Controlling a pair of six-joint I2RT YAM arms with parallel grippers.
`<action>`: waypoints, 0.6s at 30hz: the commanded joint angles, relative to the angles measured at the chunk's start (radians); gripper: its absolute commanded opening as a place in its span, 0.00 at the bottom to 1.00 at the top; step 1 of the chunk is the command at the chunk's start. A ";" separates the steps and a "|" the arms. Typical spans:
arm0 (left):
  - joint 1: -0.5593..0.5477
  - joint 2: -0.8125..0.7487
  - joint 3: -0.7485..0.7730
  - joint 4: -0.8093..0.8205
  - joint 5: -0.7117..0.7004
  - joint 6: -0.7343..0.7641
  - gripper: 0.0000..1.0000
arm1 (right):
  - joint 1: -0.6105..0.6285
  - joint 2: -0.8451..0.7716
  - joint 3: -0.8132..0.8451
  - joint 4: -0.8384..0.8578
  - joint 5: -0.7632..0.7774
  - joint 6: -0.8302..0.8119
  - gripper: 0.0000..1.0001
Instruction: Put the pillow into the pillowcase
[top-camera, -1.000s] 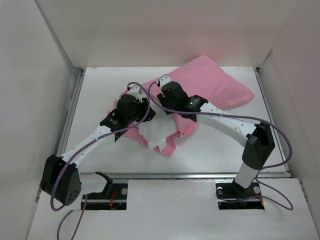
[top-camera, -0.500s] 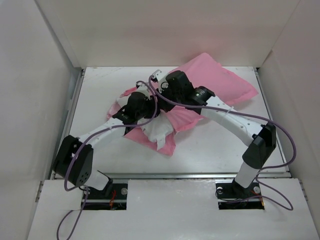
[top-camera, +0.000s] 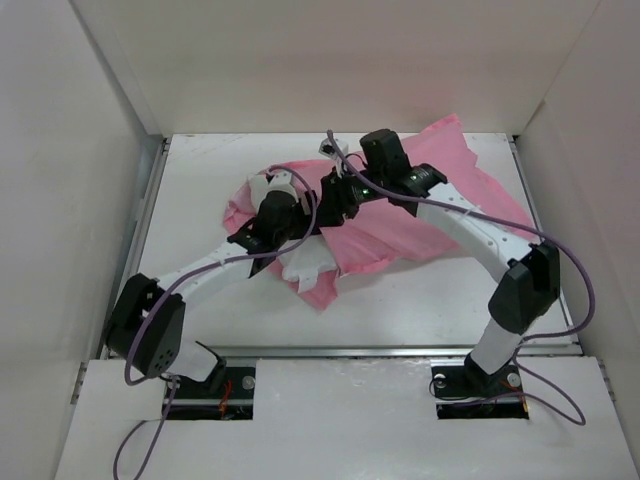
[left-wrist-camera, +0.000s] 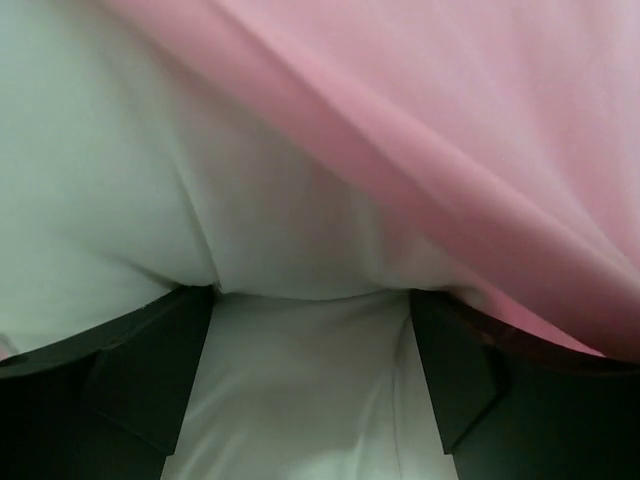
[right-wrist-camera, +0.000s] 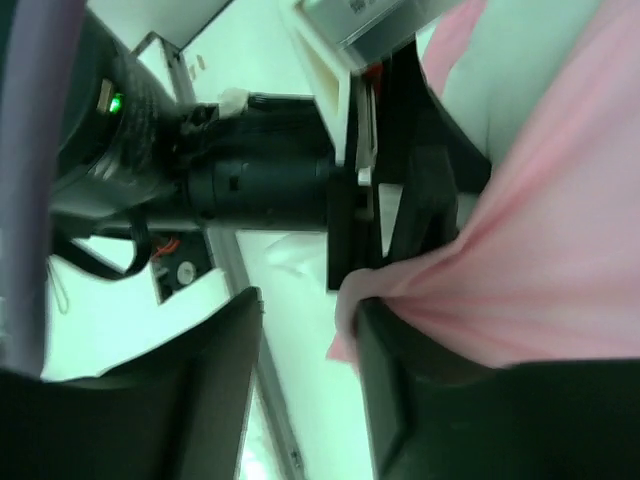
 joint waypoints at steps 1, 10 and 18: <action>-0.033 -0.168 -0.027 0.009 0.008 -0.012 0.81 | -0.015 -0.130 -0.049 0.090 0.093 0.004 0.56; -0.033 -0.453 -0.105 -0.075 0.065 0.097 0.91 | -0.098 -0.472 -0.256 0.099 0.495 0.100 0.89; -0.033 -0.395 -0.073 -0.135 0.167 0.134 0.92 | -0.118 -0.556 -0.426 -0.051 0.845 0.299 0.89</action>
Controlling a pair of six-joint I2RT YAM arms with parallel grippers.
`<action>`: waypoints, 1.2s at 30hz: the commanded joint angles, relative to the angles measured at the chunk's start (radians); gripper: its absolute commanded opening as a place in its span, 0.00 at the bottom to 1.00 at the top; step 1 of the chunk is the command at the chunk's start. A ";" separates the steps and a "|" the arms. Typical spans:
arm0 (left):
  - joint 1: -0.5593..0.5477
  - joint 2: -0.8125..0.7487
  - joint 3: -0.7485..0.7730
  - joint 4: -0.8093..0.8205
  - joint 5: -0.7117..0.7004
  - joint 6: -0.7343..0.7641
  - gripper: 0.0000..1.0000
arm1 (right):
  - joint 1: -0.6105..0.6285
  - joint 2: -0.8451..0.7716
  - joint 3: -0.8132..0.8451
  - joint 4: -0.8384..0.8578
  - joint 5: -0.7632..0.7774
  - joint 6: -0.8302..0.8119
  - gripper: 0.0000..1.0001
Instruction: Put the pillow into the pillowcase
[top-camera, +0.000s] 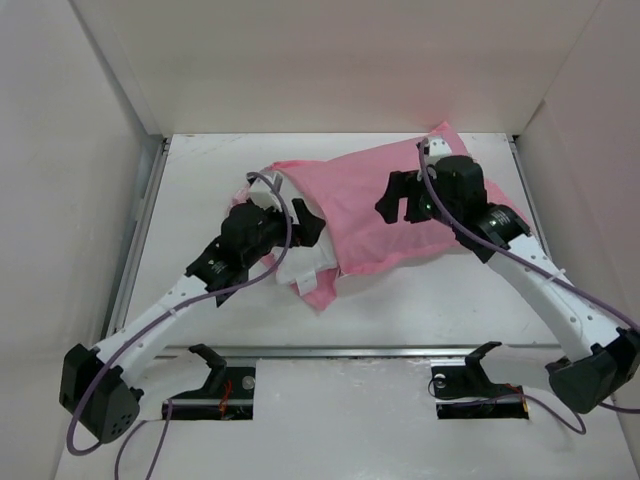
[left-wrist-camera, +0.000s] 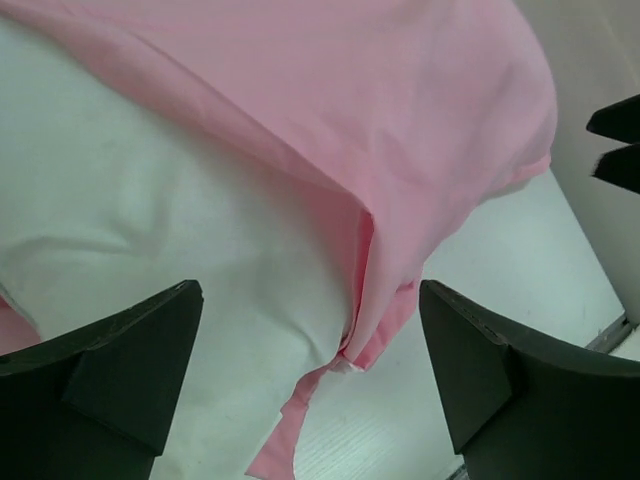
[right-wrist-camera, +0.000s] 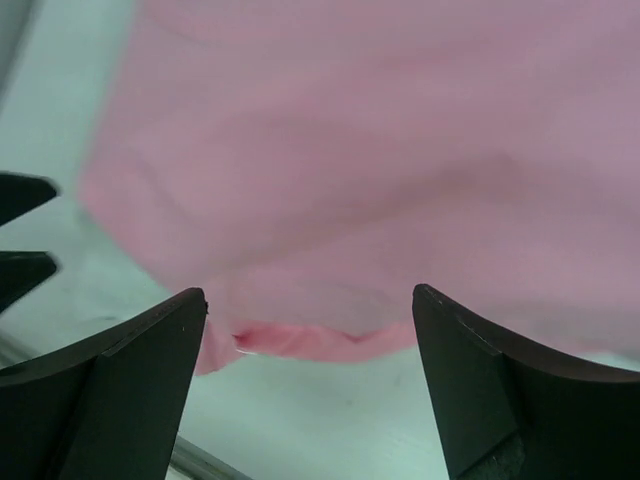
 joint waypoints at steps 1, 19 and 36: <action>-0.004 0.061 0.011 0.011 0.144 0.047 0.87 | -0.029 -0.018 -0.091 -0.056 0.212 0.133 0.89; -0.035 0.408 0.078 0.317 0.385 0.204 0.56 | -0.247 0.074 -0.187 0.086 0.221 0.191 0.89; -0.062 0.511 0.134 0.569 0.710 0.172 0.10 | -0.274 0.189 -0.217 0.139 0.170 0.173 0.89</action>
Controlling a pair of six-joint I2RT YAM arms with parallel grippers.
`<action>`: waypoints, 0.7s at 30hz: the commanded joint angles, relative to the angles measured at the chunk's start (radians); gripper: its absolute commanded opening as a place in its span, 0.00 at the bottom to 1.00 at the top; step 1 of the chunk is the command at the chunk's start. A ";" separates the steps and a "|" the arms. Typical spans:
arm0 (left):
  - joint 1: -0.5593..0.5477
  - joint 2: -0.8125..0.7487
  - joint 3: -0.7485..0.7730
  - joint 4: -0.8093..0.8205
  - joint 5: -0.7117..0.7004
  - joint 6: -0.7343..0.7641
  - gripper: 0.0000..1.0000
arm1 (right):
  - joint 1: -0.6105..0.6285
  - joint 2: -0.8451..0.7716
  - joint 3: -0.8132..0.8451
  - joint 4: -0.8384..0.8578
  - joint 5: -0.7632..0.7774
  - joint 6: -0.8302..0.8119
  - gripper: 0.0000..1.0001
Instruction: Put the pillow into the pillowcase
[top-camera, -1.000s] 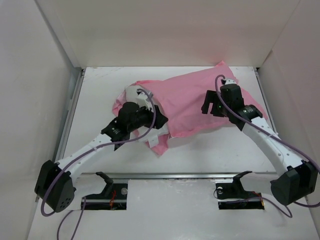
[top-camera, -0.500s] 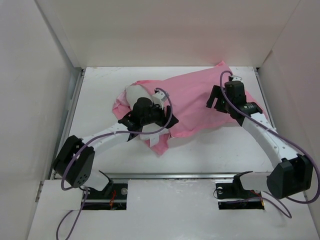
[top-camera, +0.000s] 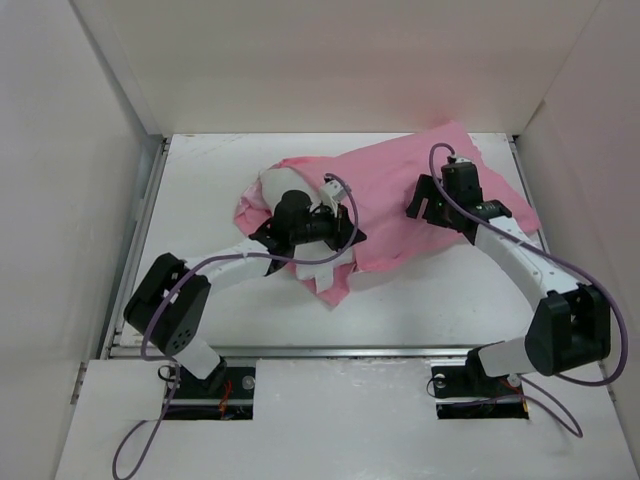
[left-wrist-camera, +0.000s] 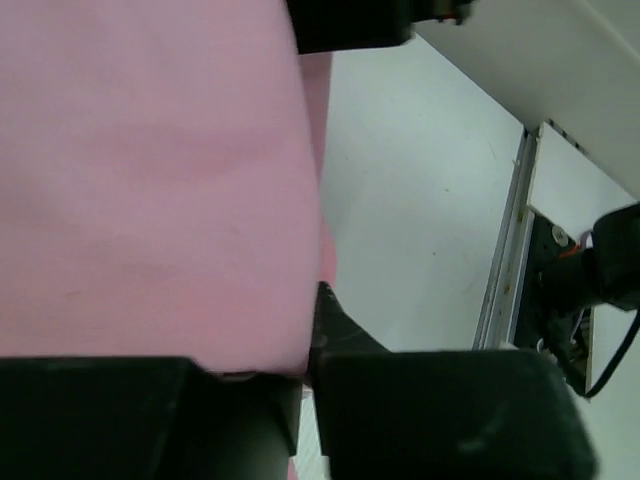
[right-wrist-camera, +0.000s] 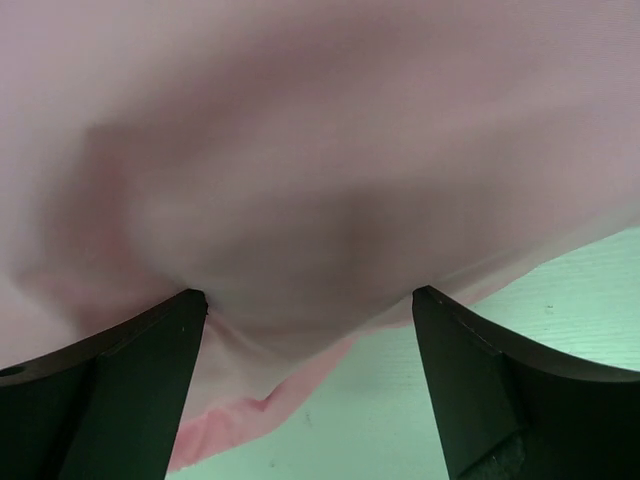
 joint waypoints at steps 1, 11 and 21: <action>-0.023 -0.079 0.017 0.110 0.128 0.003 0.00 | -0.015 0.027 0.007 0.045 0.007 0.007 0.89; -0.023 -0.522 -0.232 -0.237 -0.097 -0.008 0.00 | -0.074 0.148 0.099 0.045 -0.011 0.047 0.89; -0.023 -0.904 -0.307 -0.680 -0.532 -0.294 0.29 | -0.092 0.148 0.154 0.016 0.027 0.036 0.89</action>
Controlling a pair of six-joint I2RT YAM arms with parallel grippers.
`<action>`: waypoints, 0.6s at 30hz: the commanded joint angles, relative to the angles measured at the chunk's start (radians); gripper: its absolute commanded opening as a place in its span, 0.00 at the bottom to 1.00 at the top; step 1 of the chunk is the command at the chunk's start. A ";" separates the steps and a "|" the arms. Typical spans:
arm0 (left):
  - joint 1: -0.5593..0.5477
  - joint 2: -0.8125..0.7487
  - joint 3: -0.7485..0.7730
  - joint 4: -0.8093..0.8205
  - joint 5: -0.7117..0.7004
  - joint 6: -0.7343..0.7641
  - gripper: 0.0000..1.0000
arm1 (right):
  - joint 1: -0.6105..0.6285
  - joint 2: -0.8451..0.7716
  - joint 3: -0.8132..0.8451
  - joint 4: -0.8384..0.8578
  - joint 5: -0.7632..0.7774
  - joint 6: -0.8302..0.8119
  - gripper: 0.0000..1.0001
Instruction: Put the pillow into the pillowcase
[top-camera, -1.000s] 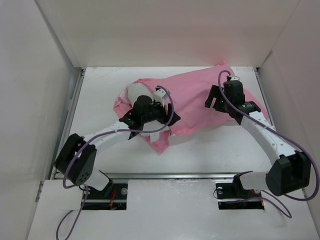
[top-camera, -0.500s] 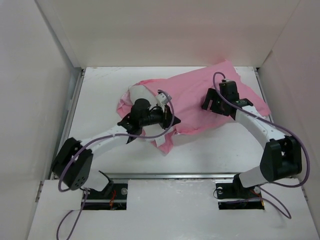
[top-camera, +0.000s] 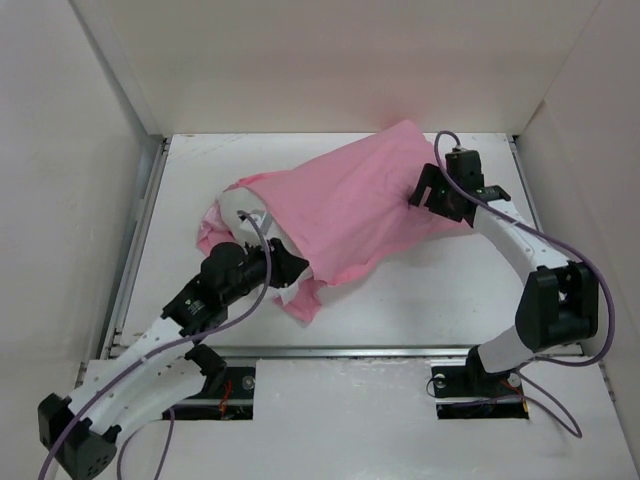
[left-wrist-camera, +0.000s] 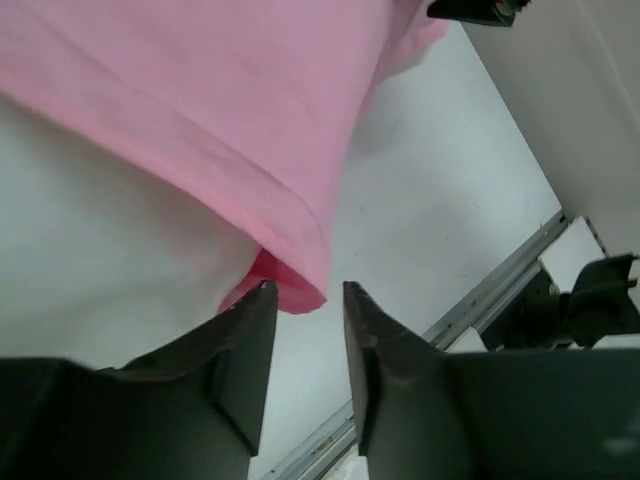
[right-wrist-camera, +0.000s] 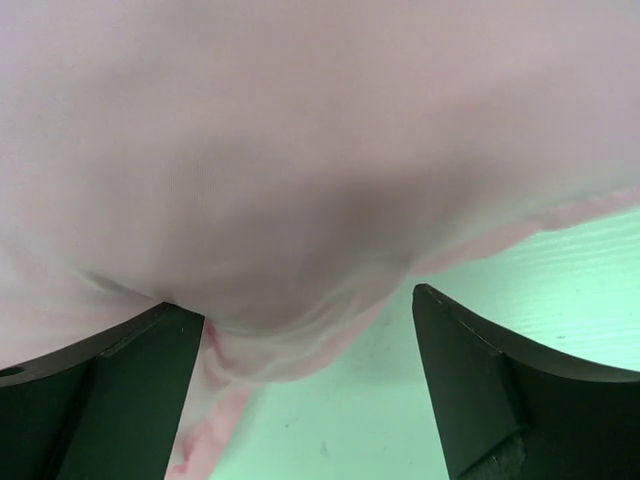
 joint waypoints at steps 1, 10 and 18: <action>-0.007 -0.064 0.033 -0.174 -0.147 -0.121 0.32 | -0.024 0.006 0.065 0.019 0.082 -0.014 0.89; -0.007 -0.043 0.216 -0.522 -0.545 -0.430 1.00 | 0.077 -0.100 0.119 0.032 0.111 -0.284 0.89; 0.056 -0.069 0.300 -0.682 -0.847 -0.622 1.00 | 0.635 -0.043 0.324 0.006 0.161 -0.661 0.92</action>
